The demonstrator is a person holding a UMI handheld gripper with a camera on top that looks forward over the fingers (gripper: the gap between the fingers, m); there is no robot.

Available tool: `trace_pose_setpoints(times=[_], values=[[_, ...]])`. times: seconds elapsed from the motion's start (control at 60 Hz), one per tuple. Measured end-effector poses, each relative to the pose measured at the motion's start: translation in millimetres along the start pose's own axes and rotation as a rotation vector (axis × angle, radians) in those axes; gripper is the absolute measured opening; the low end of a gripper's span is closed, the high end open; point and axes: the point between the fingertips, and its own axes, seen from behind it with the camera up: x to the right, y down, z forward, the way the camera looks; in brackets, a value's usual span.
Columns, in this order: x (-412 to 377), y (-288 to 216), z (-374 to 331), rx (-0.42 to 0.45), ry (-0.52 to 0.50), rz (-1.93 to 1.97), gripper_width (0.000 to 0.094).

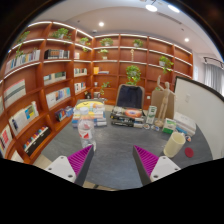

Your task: Pour water

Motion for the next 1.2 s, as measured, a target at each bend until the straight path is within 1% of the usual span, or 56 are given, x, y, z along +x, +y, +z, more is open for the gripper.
trace_pose_setpoints(times=[0.083,0.133,0.2,0.233,0.283,0.367,0.5,0.617,0.65,0.667,0.733,0.767,0.833,0.867,0.883,0.9,1.0,1.1,1.2], values=[[-16,3,10,-0.004,-0.051,-0.024,0.0837],[-20,2,19,-0.002,-0.065,-0.034,0.0837],[-51,12,55,0.005,-0.076,-0.026,0.0835],[-95,20,70,0.018,-0.076,-0.015,0.0836],[-110,16,90,0.035,-0.073,-0.002,0.0836],[-121,10,121,0.046,-0.070,0.024,0.0837],[-132,-6,163,0.085,-0.070,0.068,0.0837],[-131,-8,195,0.104,-0.042,0.079,0.0823],[-130,-6,202,0.100,-0.032,0.076,0.0791],[-129,-5,205,0.102,-0.028,0.073,0.0754],[-121,-2,210,0.113,0.007,0.064,0.0509],[-122,-4,209,0.125,0.004,0.071,0.0504],[-118,-3,207,0.129,0.013,0.111,0.0412],[-117,-2,206,0.130,0.013,0.128,0.0376],[-117,-2,206,0.128,0.008,0.134,0.0375],[-116,-2,206,0.128,0.005,0.142,0.0339],[-106,0,207,0.123,-0.020,0.201,0.0338],[-85,5,198,0.075,-0.029,0.270,0.0338],[-61,-3,184,0.055,-0.085,0.426,0.0337]])
